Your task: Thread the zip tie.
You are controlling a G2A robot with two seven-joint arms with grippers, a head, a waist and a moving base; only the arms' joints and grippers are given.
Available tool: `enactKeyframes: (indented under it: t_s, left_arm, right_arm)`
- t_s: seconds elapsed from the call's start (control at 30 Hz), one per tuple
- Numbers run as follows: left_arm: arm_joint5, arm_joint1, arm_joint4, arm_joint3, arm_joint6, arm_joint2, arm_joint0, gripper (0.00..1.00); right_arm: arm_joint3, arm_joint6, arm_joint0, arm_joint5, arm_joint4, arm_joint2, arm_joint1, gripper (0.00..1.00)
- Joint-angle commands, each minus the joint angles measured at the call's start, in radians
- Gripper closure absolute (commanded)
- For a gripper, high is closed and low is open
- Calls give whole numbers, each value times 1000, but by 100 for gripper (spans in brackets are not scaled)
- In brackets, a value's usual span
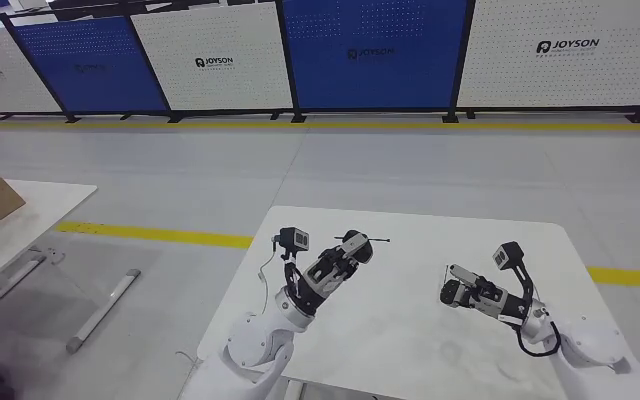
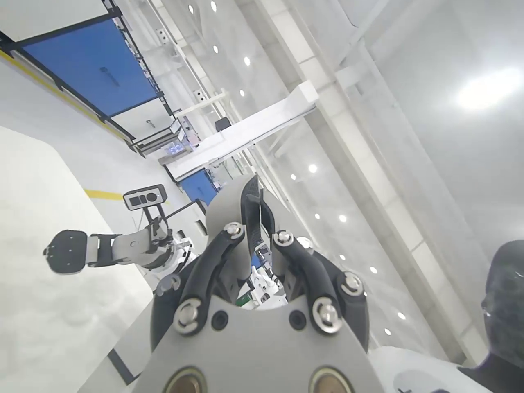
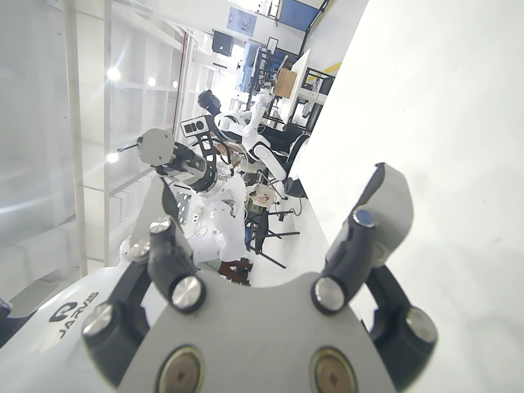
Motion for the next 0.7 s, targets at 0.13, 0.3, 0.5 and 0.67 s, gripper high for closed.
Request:
enactKeyframes:
  t_s: [0.13, 0.3, 0.5, 0.67]
  left_arm:
    - [18, -6, 117, 113, 49, 54, -18, 100]
    - [18, -11, 200, 242, 78, 100, -49, 100]
    - [18, -16, 274, 355, 111, 143, -70, 100]
    - [17, -18, 291, 370, 120, 154, -73, 100]
  right_arm:
    - [0, 0, 0, 0, 0, 0, 0, 0]
    - [0, 0, 0, 0, 0, 0, 0, 0]
    - [0, 0, 0, 0, 0, 0, 0, 0]
    - [0, 0, 0, 0, 0, 0, 0, 0]
